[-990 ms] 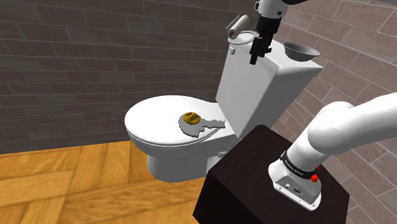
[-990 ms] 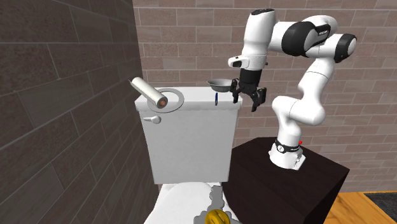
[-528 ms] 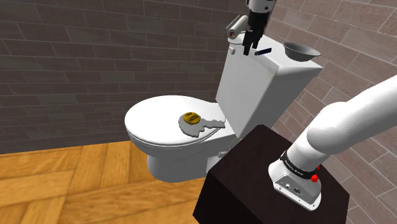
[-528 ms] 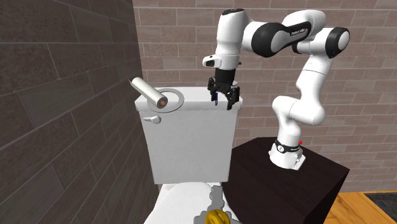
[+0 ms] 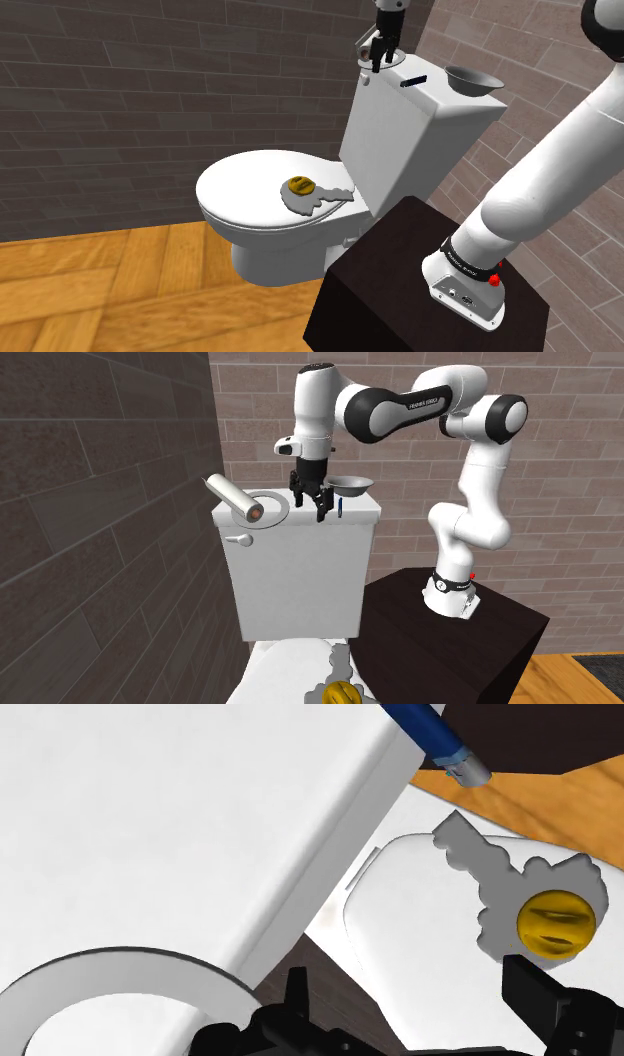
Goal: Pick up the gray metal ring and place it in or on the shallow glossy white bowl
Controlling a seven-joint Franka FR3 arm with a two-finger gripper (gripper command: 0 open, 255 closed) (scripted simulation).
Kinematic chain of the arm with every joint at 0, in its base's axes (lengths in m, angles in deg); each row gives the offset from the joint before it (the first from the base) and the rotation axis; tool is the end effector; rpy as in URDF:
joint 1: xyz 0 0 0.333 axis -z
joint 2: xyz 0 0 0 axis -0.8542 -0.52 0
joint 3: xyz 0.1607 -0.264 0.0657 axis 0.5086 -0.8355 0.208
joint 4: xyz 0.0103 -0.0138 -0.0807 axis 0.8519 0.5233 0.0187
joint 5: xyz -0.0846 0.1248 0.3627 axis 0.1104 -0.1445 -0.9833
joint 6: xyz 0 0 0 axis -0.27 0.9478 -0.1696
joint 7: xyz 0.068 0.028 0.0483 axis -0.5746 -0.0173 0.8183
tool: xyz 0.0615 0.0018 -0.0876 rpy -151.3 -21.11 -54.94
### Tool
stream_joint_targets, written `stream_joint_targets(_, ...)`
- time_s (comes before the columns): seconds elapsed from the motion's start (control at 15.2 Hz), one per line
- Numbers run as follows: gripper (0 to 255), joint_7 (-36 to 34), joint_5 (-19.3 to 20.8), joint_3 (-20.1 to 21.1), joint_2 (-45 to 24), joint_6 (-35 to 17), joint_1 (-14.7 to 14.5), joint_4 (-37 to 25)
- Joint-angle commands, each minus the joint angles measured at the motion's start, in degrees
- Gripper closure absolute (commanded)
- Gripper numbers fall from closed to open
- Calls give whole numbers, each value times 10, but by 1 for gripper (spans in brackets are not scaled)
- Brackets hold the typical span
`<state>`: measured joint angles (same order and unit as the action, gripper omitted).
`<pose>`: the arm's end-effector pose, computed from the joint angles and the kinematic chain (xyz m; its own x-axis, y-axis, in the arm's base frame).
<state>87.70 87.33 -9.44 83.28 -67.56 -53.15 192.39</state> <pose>0.5107 -0.1501 0.5715 0.9890 0.1186 -0.0881 0.1331 -0.9740 0.1832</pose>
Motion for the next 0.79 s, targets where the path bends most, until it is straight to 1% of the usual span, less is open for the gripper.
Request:
stream_joint_targets(0.0, 0, 15, 1, -7, -42, 5, 5, -49)
stream_joint_targets(0.2, 0, 38, 0, -16, -111, 19, 15, -136)
stream_joint_targets(0.4, 0, 61, -5, -23, -187, 42, 27, -238)
stream_joint_targets(0.46, 0, 64, -6, -23, -195, 45, 28, -249)
stream_joint_targets(0.73, 0, 61, -4, -25, -189, 12, 31, -211)
